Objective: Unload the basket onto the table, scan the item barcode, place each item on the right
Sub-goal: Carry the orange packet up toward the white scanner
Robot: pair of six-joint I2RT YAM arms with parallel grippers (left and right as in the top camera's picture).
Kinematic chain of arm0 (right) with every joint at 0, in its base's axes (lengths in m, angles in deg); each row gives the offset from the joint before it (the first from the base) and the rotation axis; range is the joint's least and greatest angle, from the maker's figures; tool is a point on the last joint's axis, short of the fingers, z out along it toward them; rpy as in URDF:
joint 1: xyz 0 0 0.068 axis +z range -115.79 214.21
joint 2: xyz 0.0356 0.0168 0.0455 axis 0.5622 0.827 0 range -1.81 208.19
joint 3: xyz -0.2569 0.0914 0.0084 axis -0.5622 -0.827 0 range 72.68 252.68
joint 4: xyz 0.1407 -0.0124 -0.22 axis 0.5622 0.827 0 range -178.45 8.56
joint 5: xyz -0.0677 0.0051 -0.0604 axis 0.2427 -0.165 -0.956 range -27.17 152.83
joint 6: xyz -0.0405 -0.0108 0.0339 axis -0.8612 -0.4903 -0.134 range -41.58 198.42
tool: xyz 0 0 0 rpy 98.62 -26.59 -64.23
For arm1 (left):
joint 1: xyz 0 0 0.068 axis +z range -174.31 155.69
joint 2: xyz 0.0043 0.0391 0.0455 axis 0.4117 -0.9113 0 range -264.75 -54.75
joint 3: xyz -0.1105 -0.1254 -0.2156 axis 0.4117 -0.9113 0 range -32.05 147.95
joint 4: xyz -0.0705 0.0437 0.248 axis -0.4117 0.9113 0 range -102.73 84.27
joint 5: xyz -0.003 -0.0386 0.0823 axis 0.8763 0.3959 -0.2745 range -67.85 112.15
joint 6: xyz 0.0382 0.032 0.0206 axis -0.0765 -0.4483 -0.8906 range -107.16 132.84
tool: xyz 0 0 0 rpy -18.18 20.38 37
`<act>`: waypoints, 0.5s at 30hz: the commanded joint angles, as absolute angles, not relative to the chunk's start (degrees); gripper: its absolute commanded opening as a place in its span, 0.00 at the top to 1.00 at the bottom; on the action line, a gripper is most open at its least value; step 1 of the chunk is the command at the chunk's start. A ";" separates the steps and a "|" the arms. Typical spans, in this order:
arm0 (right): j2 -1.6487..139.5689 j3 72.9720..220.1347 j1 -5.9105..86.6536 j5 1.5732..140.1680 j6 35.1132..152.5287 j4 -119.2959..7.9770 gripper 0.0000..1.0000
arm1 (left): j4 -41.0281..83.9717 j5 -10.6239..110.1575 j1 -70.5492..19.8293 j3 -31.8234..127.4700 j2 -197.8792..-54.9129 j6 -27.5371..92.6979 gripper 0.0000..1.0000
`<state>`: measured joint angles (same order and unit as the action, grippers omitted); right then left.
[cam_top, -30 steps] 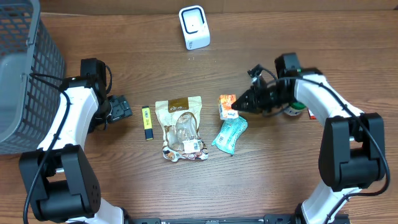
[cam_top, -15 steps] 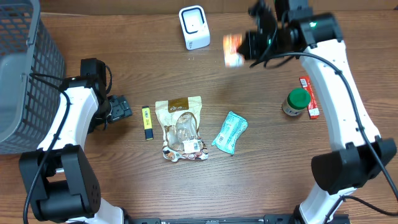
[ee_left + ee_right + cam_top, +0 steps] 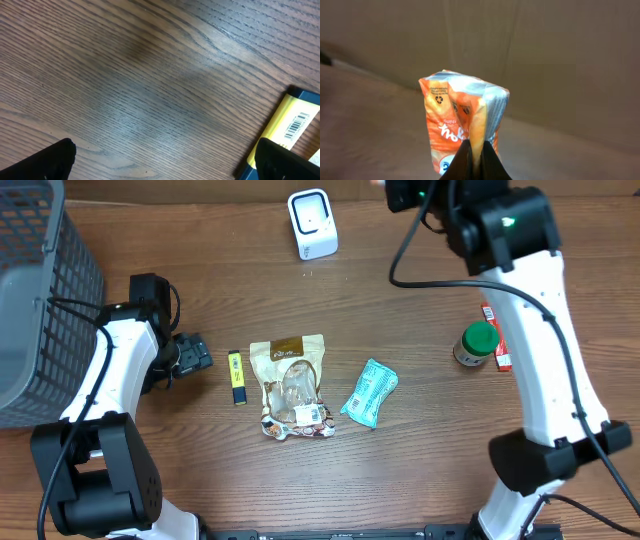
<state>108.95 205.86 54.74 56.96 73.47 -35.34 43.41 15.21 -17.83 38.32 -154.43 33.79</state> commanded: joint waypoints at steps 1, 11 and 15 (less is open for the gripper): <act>113.84 206.52 57.45 49.35 64.05 -38.82 0.97 | 43.54 14.66 -17.96 38.12 -154.71 33.16 0.00; 126.24 206.45 61.98 40.83 48.97 -50.38 0.96 | 43.54 14.66 -17.96 38.12 -154.71 33.16 0.00; 131.29 206.30 62.87 40.33 44.34 -55.93 0.96 | 43.54 14.66 -17.96 38.12 -154.71 33.16 0.00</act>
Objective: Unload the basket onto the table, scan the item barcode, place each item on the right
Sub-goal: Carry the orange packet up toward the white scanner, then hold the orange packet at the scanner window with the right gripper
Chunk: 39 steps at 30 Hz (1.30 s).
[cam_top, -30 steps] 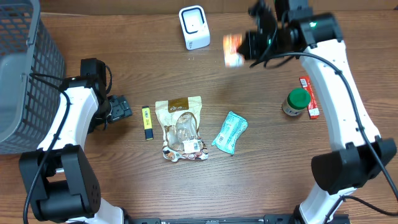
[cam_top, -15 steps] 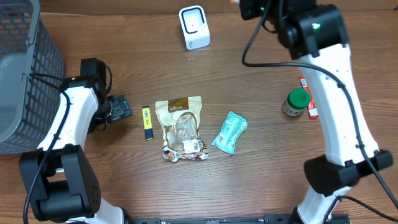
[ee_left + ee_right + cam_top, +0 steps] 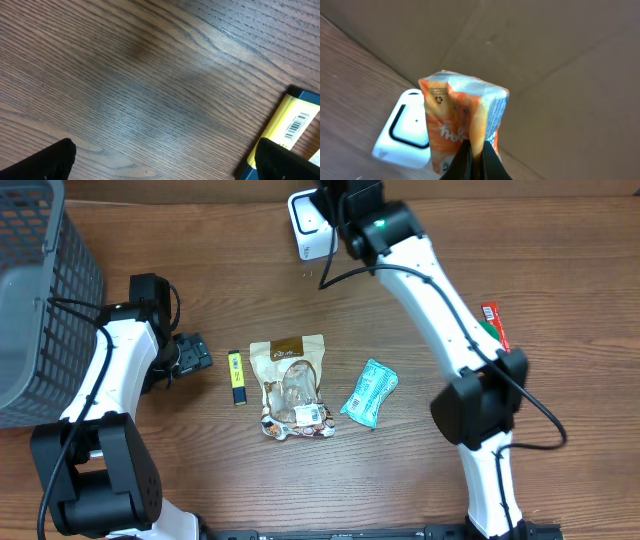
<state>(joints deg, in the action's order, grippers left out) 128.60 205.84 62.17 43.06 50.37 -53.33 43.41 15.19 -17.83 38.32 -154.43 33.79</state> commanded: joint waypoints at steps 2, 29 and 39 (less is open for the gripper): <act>133.19 205.80 63.05 40.15 43.16 -59.01 0.96 | 43.54 14.66 -17.96 38.12 -154.71 33.16 0.00; 147.81 205.75 63.07 36.70 23.94 -76.02 0.96 | 43.54 14.66 -17.96 38.12 -154.71 33.16 0.00; 147.81 205.77 63.14 36.70 23.94 -76.19 0.96 | 43.54 14.66 -17.96 38.12 -154.71 33.16 0.00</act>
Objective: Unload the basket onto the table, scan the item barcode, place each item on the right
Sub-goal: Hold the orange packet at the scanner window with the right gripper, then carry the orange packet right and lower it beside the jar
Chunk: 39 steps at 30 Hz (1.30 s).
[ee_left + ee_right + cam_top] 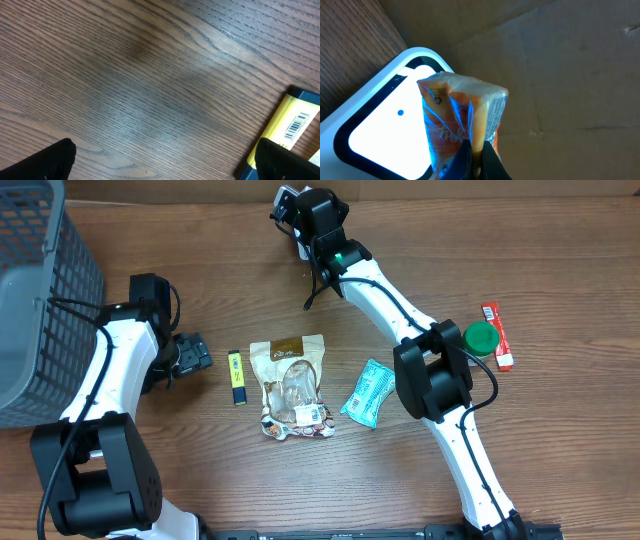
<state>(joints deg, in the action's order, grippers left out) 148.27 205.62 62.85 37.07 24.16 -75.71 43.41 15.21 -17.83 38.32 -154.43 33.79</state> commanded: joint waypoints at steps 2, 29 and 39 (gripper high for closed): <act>147.79 205.77 63.14 36.68 23.94 -76.19 0.96 | 43.54 14.66 -17.96 38.12 -154.71 33.16 0.00; 113.32 205.77 57.43 46.51 92.55 -5.68 0.96 | 43.54 14.66 -17.96 38.12 -154.71 33.16 0.01; 113.43 198.37 44.27 57.22 93.03 -2.06 0.93 | 43.54 14.66 -17.96 38.12 -154.71 33.16 0.00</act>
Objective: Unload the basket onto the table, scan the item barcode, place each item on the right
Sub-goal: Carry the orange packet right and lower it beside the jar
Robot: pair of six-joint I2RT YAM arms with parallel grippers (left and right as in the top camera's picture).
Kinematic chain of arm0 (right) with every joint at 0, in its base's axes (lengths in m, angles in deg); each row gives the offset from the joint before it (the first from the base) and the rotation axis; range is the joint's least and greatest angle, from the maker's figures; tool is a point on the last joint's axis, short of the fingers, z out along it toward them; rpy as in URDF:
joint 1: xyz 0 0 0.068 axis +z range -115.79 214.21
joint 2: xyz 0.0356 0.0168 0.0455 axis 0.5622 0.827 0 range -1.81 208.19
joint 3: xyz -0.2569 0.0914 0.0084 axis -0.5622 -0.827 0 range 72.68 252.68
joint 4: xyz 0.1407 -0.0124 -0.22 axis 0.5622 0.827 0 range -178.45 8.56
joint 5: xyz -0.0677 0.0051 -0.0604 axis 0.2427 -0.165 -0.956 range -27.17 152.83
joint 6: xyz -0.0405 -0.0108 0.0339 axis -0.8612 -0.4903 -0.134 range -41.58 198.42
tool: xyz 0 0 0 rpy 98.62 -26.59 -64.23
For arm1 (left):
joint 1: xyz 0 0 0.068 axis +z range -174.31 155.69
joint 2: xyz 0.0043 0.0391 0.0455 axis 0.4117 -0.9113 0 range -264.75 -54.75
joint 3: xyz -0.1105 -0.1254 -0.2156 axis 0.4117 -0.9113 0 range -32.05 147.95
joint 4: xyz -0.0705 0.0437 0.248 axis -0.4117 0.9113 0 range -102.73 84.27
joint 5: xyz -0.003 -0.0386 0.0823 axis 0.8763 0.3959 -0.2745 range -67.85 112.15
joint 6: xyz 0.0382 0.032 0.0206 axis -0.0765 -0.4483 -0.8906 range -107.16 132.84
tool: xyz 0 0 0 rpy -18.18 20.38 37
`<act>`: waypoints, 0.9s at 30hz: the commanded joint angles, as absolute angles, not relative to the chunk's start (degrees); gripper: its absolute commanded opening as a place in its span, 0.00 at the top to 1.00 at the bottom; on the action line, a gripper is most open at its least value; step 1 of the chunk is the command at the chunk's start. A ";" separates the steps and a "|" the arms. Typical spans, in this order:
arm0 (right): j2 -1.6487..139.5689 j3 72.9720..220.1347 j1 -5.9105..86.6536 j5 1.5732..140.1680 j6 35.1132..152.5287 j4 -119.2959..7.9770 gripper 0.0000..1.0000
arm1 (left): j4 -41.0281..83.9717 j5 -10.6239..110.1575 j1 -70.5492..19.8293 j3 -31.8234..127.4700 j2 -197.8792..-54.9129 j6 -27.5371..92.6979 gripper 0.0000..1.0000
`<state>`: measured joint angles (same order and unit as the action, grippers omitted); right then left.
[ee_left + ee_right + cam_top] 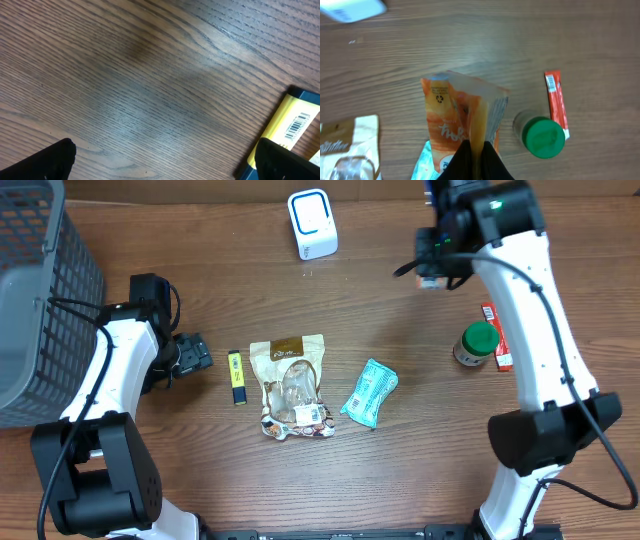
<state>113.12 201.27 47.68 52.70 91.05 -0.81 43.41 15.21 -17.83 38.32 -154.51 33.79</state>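
Observation:
An orange snack packet [451,121] is pinched by its seam in my right gripper [476,159], which is shut on it. In the overhead view that right gripper [436,268] hangs over the table's right back part, well right of the white scanner [312,223]. Only a corner of the scanner [351,9] shows at the top left of the right wrist view. My left gripper [192,354] rests low at the left, open, with bare wood between its fingers [49,163]. A yellow barcoded item [291,126] lies just beside its right finger.
A grey mesh basket [45,310] stands at the left edge. A brown pouch [292,385] and a teal packet [369,392] lie mid-table, next to the yellow item [236,376]. A green-lidded jar [478,342] and a red stick packet [496,336] sit at the right.
My right gripper, still shut on the orange packet, was at the scanner's face and is now to the right, over the table near the jar. The left arm has not moved.
My right gripper held the orange packet high at the back right. Then it was beside the scanner, then right in front of its lit face. Now it is away to the right with the packet. The left gripper stayed open by the yellow item throughout.

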 commanded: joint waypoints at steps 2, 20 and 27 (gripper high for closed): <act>113.45 195.87 42.57 58.69 92.75 -3.41 0.93 | 43.54 14.66 -17.96 38.12 -154.71 33.16 0.00; 113.45 161.71 40.19 54.77 91.50 -37.03 0.94 | 43.54 14.66 -17.96 38.12 -154.71 33.16 0.00; 113.45 158.50 40.16 47.54 91.55 -35.67 0.94 | 43.54 14.66 -17.96 38.12 -154.71 33.16 0.00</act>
<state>113.34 159.61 40.23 52.57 91.68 -36.37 43.41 15.21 -17.83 38.32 -154.51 33.79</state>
